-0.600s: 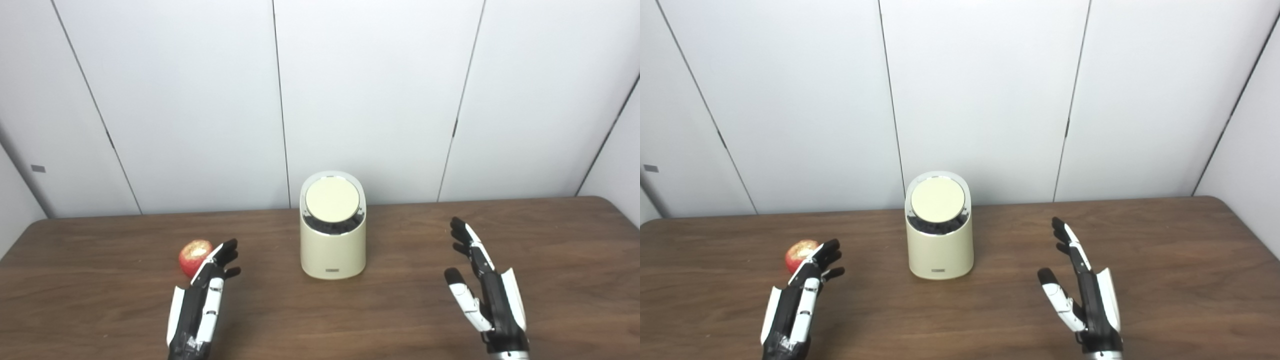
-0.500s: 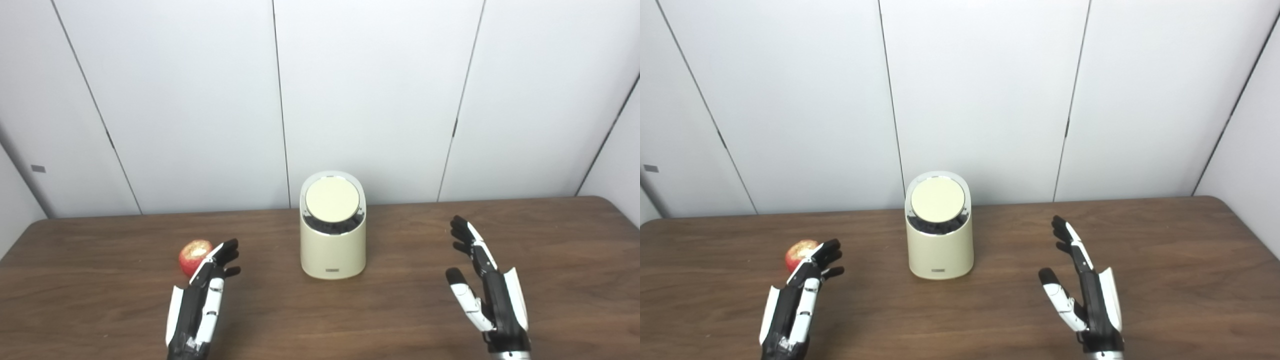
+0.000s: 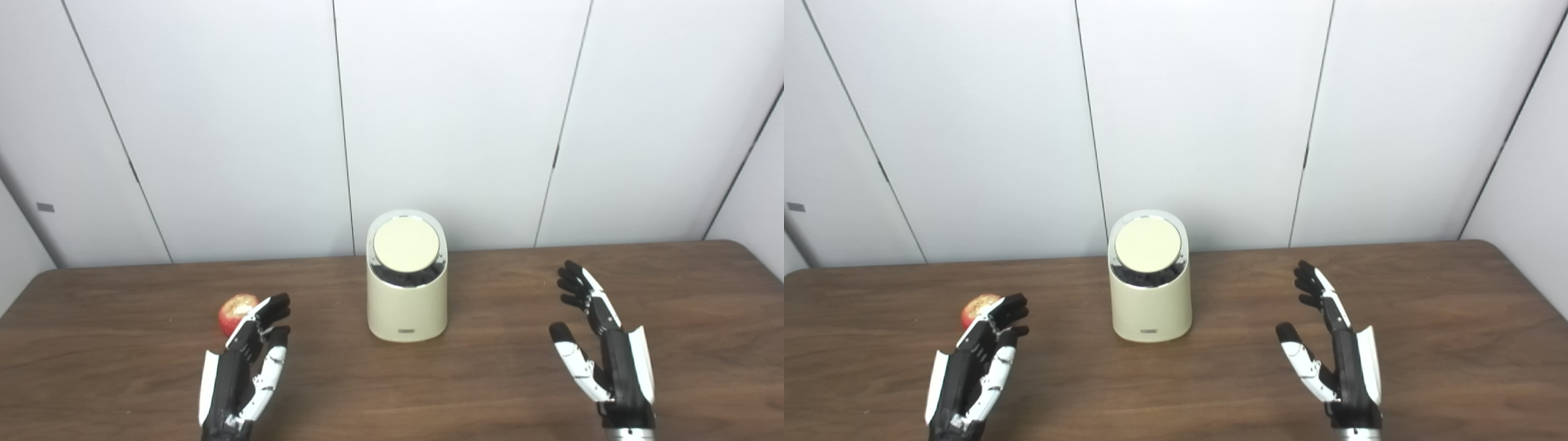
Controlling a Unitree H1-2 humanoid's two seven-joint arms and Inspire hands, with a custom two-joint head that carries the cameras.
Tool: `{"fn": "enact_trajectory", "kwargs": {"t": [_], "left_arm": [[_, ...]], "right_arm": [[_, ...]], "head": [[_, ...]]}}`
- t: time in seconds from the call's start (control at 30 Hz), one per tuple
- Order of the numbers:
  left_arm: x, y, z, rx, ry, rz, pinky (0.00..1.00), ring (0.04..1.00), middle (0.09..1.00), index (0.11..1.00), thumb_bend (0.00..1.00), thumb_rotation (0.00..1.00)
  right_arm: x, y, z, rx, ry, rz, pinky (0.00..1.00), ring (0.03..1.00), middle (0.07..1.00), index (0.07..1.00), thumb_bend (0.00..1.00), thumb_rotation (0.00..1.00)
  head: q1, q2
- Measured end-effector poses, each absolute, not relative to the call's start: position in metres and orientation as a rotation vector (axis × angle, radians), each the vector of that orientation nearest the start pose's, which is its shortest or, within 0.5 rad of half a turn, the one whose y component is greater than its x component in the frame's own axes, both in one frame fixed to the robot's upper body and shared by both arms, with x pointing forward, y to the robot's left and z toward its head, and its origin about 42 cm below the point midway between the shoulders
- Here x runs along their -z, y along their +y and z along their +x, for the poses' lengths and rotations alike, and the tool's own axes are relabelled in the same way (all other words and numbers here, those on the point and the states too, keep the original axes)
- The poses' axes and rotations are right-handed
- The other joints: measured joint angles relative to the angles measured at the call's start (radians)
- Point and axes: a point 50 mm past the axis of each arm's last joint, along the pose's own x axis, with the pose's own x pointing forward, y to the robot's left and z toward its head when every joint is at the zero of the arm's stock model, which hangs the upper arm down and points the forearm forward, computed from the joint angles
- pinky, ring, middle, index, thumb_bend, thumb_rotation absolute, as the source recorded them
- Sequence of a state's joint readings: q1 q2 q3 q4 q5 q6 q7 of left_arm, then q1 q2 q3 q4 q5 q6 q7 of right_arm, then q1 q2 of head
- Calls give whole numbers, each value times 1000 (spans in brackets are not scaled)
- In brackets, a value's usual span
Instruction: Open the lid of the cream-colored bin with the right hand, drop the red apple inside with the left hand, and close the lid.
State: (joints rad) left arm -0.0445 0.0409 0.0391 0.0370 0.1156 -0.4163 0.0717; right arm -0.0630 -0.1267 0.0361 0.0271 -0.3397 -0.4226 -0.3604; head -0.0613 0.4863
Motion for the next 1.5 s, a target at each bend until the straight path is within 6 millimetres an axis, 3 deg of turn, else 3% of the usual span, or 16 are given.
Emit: {"fn": "enact_trajectory", "kwargs": {"t": [0.13,0.27,0.4,0.5,0.57,0.83,0.97,1.1,1.3,1.5], "left_arm": [[-127,231,294,-71,-418,140,716,795,807,799,470,522],[-127,231,297,-85,-357,161,707,793,792,791,453,484],[-127,223,299,-96,-327,161,695,778,778,773,451,465],[-131,219,302,-104,-341,153,678,765,769,759,423,410],[-134,219,305,-112,-356,158,683,763,767,752,400,393],[-131,214,309,-107,-381,182,689,756,765,757,405,374],[-131,212,308,-101,-417,177,678,742,758,757,439,398],[-132,210,312,-98,-449,166,678,746,763,756,475,422],[-132,208,315,-93,-455,163,668,739,757,753,500,460],[-132,208,315,-92,-458,166,679,745,762,756,485,456]], "right_arm": [[-141,-244,295,226,-457,-388,673,788,827,824,637,583],[-145,-241,298,228,-370,-469,661,771,806,795,675,584],[-171,-228,312,226,-382,-472,662,775,805,800,676,573],[-202,-220,327,223,-450,-463,568,702,761,792,665,560],[-216,-218,334,227,-490,-468,599,722,772,795,664,511],[-231,-217,346,235,-488,-527,654,767,792,787,748,475],[-252,-212,354,228,-523,-534,692,804,824,794,777,457],[-270,-203,364,206,-567,-534,653,769,801,805,804,440],[-255,-195,379,160,-488,-586,619,737,784,815,859,465],[-253,-188,390,165,-454,-677,674,787,824,814,885,506]], "head": [[0,-8],[-6,-21],[-6,-28],[-8,-31],[-15,-31],[-5,-34],[0,-34],[6,-35],[8,-35],[9,-35]]}}
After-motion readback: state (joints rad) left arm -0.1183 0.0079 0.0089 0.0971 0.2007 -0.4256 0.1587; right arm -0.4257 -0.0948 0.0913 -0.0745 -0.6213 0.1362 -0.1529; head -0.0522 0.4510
